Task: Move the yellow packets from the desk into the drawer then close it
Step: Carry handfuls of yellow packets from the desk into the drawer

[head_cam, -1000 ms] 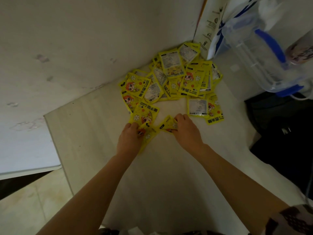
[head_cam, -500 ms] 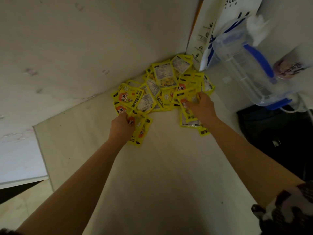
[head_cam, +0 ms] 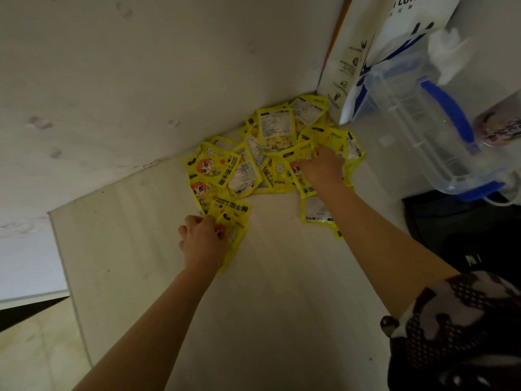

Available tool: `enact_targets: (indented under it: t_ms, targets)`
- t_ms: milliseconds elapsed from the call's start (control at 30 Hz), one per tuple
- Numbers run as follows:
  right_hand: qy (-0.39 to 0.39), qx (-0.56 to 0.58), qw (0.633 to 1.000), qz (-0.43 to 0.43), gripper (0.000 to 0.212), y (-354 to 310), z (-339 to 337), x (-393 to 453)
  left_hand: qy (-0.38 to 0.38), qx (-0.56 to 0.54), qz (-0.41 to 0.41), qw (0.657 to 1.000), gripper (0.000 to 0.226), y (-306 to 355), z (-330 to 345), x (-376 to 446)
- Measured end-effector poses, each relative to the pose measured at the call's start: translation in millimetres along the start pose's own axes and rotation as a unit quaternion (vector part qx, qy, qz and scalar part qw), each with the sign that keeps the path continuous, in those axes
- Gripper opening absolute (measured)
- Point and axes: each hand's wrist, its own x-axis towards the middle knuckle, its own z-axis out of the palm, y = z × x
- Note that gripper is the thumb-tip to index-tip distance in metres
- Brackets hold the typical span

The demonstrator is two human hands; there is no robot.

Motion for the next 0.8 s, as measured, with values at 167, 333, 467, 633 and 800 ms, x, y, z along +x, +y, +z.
enact_targets:
  t_ms: [167,333,467,633,800]
  targets:
    - [-0.034,0.04,0.998,0.031,0.034,-6,5,-2,0.0,0.031,0.014,0.999,0.026,-3,0,-3]
    - [-0.063,0.073,0.993,0.071,0.022,-2,7,-10,0.004,0.025,0.029,0.999,0.025,-10,0,-11]
    - [-0.039,0.145,0.986,0.075,0.021,-3,10,-12,0.013,-0.065,0.054,0.996,0.019,-12,-3,-14]
    - [-0.011,0.2,0.976,0.085,0.016,-9,8,-12,0.052,-0.107,0.081,0.99,0.013,-17,-8,-14]
    - [-0.009,0.234,0.97,0.071,0.026,-8,-1,-12,0.081,-0.168,0.096,0.978,0.015,-11,-15,-10]
